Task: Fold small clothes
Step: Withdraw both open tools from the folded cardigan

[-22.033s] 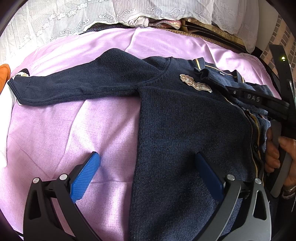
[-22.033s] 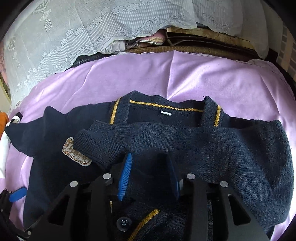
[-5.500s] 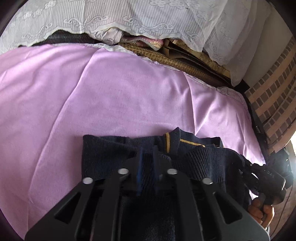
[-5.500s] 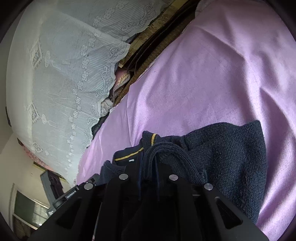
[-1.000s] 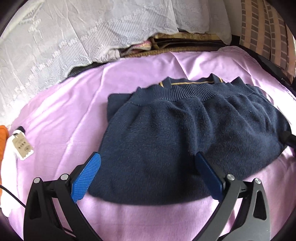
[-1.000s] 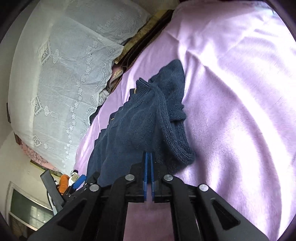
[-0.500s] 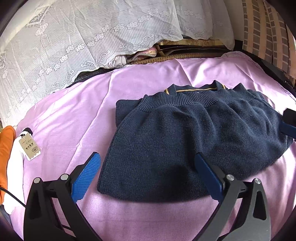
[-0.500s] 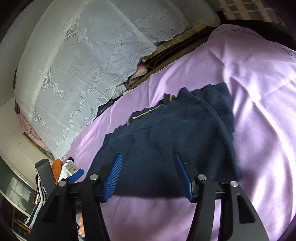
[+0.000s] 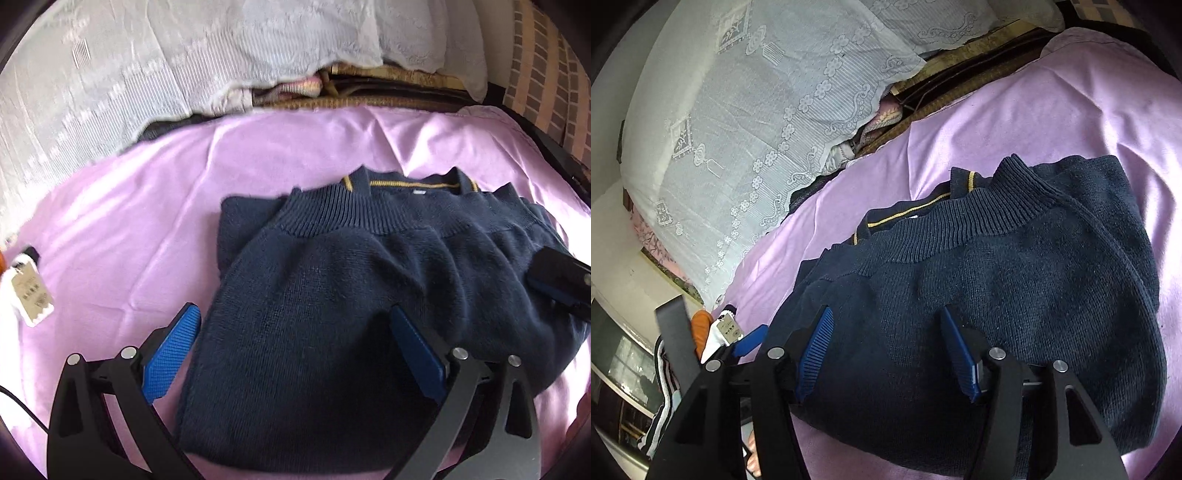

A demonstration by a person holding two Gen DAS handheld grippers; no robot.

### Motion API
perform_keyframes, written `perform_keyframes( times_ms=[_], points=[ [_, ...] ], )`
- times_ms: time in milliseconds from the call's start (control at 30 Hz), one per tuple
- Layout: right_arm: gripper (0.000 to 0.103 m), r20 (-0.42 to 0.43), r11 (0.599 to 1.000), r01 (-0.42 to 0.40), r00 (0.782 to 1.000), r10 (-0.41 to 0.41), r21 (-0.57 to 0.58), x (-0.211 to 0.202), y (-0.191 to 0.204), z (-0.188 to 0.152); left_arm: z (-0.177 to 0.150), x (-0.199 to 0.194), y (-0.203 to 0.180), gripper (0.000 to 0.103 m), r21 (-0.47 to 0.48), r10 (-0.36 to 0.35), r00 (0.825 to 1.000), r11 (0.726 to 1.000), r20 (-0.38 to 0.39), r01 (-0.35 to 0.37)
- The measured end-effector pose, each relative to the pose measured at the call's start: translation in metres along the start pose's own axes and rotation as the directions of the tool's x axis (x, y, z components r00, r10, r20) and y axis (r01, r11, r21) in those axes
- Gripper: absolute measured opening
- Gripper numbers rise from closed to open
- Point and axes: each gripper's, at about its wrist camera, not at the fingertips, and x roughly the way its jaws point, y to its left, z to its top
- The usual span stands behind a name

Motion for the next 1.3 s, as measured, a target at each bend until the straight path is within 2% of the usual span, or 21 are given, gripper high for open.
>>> perform_keyframes(
  times_ms=[167,300,367,400,500,567,633,700,767,800,833,867,900,933,1033,1100,1133,1167,1233,1300],
  points=[
    [0.059,0.015,1.000,-0.011,1.000,0.011,0.016,-0.008,-0.010,0.001,0.000,0.014,0.027,0.099,-0.134,-0.107,0.992,0.986,-0.064,0.097],
    [0.058,0.076,0.998,0.040,0.996,-0.045,0.058,-0.024,-0.027,0.005,-0.002,0.011,0.047,0.099,-0.215,-0.087,0.995,0.974,-0.046,0.075],
    [0.051,0.102,0.995,0.070,0.992,-0.078,0.072,-0.031,-0.034,0.007,-0.002,0.006,0.055,0.099,-0.247,-0.046,0.999,0.968,-0.024,0.039],
    [0.051,0.125,0.992,0.089,0.987,-0.100,0.085,-0.036,-0.035,0.008,-0.001,0.003,0.058,0.099,-0.257,-0.038,0.999,0.966,-0.013,0.033],
    [0.052,0.184,0.992,0.101,0.976,-0.113,0.071,-0.047,-0.027,0.009,0.005,-0.010,0.061,0.099,-0.269,-0.049,0.998,0.961,0.034,0.056],
    [0.053,0.213,0.996,0.078,0.973,-0.087,0.048,-0.051,-0.021,0.011,0.012,-0.014,0.058,0.099,-0.268,-0.101,0.994,0.957,0.049,0.110],
    [0.053,0.207,0.998,0.037,0.977,-0.047,0.049,-0.047,-0.020,0.014,0.020,-0.012,0.048,0.099,-0.251,-0.147,0.988,0.955,0.057,0.156],
    [0.052,0.175,0.997,0.030,0.984,-0.041,0.064,-0.035,-0.023,0.017,0.029,-0.006,0.036,0.099,-0.219,-0.114,0.992,0.968,0.055,0.123],
    [0.050,0.131,0.994,0.064,0.989,-0.075,0.083,-0.024,-0.031,0.018,0.035,0.011,0.028,0.099,-0.197,-0.055,0.998,0.979,0.017,0.057],
    [0.044,0.094,0.989,0.103,0.989,-0.113,0.106,-0.018,-0.040,0.019,0.034,0.024,0.027,0.099,-0.198,-0.010,1.000,0.980,-0.026,0.005],
    [0.024,0.090,0.984,0.120,0.987,-0.133,0.132,-0.019,-0.049,0.019,0.031,0.034,0.030,0.099,-0.205,0.003,0.998,0.979,-0.061,-0.016],
    [0.009,0.089,0.980,0.118,0.987,-0.133,0.158,-0.020,-0.055,0.019,0.028,0.042,0.035,0.099,-0.235,-0.038,0.996,0.972,-0.083,0.018],
    [0.006,0.088,0.977,0.098,0.989,-0.116,0.189,-0.022,-0.063,0.020,0.027,0.042,0.044,0.099,-0.282,-0.087,0.993,0.958,-0.081,0.061],
    [0.004,0.093,0.974,0.077,0.991,-0.098,0.212,-0.025,-0.067,0.020,0.027,0.041,0.049,0.099,-0.296,-0.095,0.992,0.953,-0.077,0.068],
    [0.009,0.135,0.977,0.094,0.984,-0.121,0.191,-0.037,-0.060,0.019,0.021,0.031,0.050,0.099,-0.283,-0.067,0.996,0.958,-0.058,0.048],
    [0.027,0.171,0.982,0.110,0.976,-0.136,0.152,-0.048,-0.050,0.017,0.018,0.017,0.045,0.098,-0.252,-0.048,0.999,0.967,-0.018,0.041],
    [0.047,0.187,0.983,0.111,0.973,-0.138,0.147,-0.053,-0.048,0.017,0.017,0.008,0.042,0.098,-0.229,-0.048,0.999,0.972,0.014,0.050],
    [0.054,0.196,0.983,0.114,0.970,-0.141,0.143,-0.055,-0.046,0.016,0.017,0.001,0.038,0.098,-0.212,-0.056,0.998,0.975,0.034,0.062],
    [0.054,0.179,0.982,0.127,0.972,-0.151,0.138,-0.052,-0.047,0.017,0.017,-0.006,0.027,0.098,-0.171,-0.078,0.996,0.981,0.052,0.086],
    [0.055,0.123,0.974,0.168,0.975,-0.187,0.149,-0.040,-0.055,0.016,0.016,0.002,0.013,0.098,-0.127,-0.078,0.997,0.989,0.017,0.079]
  ],
)
